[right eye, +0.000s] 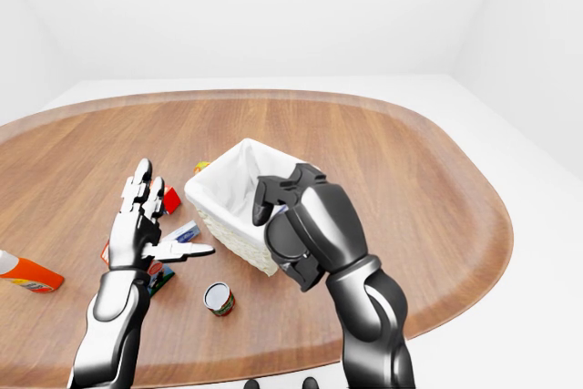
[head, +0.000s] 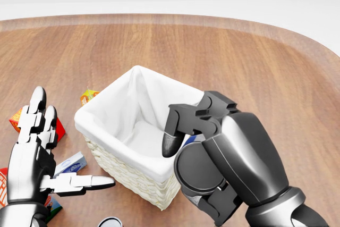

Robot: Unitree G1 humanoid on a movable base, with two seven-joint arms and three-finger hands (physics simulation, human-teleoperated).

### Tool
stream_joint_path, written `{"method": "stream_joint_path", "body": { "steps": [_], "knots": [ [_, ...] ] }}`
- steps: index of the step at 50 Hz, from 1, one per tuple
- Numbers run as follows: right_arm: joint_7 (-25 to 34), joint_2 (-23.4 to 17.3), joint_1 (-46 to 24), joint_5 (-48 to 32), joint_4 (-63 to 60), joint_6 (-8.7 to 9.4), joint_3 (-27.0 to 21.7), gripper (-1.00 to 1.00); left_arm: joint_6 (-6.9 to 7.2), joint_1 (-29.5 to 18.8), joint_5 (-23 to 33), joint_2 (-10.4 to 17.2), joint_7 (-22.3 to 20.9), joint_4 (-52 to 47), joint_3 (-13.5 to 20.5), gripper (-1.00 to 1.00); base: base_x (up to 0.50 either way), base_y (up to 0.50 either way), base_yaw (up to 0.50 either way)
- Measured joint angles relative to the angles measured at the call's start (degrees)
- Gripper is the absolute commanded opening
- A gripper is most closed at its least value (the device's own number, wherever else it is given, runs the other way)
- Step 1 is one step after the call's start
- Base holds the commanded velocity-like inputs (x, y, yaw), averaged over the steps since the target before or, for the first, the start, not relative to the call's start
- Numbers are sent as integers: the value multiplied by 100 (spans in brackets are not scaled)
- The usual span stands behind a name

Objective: Pick up the alphabet soup, and put it in the basket.

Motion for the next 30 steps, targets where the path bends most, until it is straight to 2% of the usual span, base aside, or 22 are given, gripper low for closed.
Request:
{"method": "stream_joint_path", "body": {
  "steps": [9, 15, 30],
  "knots": [
    [406, 132, -617, -370, 107, 0, -13, -100, -2, 12, 17, -6, 2, -6, -13, 100, 0, 0, 0],
    [540, 202, -1166, -319, 476, 0, -123, -100, -6, 12, 24, -7, 5, 3, -20, 100, 0, 0, 0],
    [210, 78, -2506, 389, 2071, 0, -478, -100, -49, -18, 32, -2, 12, 86, -23, 100, 0, 0, 0]
  ]
}}
